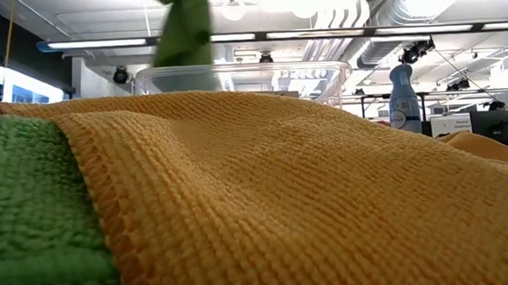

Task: Sort microfiber towel by color & place in baskets
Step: Put the green microfiber cloth into the bottom transparent bin

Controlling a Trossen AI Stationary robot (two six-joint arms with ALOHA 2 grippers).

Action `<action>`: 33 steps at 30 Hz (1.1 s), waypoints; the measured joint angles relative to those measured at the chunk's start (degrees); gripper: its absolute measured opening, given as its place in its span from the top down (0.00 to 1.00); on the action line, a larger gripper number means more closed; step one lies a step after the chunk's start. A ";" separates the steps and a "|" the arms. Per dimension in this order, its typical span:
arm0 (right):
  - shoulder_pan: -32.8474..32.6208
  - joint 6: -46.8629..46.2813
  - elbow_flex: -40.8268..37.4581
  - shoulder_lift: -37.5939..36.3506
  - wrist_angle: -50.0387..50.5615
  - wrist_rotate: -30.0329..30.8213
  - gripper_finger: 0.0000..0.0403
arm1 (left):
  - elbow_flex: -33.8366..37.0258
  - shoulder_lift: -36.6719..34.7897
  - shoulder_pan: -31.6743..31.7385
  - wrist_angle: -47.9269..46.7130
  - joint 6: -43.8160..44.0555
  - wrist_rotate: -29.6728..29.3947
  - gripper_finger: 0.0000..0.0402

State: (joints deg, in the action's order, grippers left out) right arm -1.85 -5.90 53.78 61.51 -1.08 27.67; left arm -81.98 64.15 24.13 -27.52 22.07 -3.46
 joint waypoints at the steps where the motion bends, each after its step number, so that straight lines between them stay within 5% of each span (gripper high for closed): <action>1: -0.02 0.85 2.13 1.80 0.22 0.77 0.61 | -0.90 1.16 -0.84 -0.11 -0.32 0.02 1.00; 10: 0.00 6.65 23.91 17.50 9.08 0.90 0.47 | -9.63 10.03 -8.29 -0.90 -3.07 1.42 1.00; 22: 0.00 15.97 44.88 34.07 19.98 1.67 0.45 | -16.08 14.85 -14.33 -3.16 -5.28 1.54 1.00; 25: 0.00 15.90 47.22 36.10 21.07 2.09 0.53 | -16.08 14.72 -15.27 -3.34 -5.27 1.52 1.00; 31: 0.00 16.49 48.28 36.44 22.43 4.10 0.92 | -16.12 14.57 -16.43 -4.98 -6.21 0.91 1.00; 33: 0.00 16.85 48.28 35.96 23.45 4.29 0.96 | -16.12 14.57 -16.43 -5.49 -6.23 0.80 1.00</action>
State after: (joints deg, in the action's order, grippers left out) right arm -1.85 10.95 102.06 97.47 22.37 31.97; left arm -98.10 78.72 7.70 -33.01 15.84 -2.66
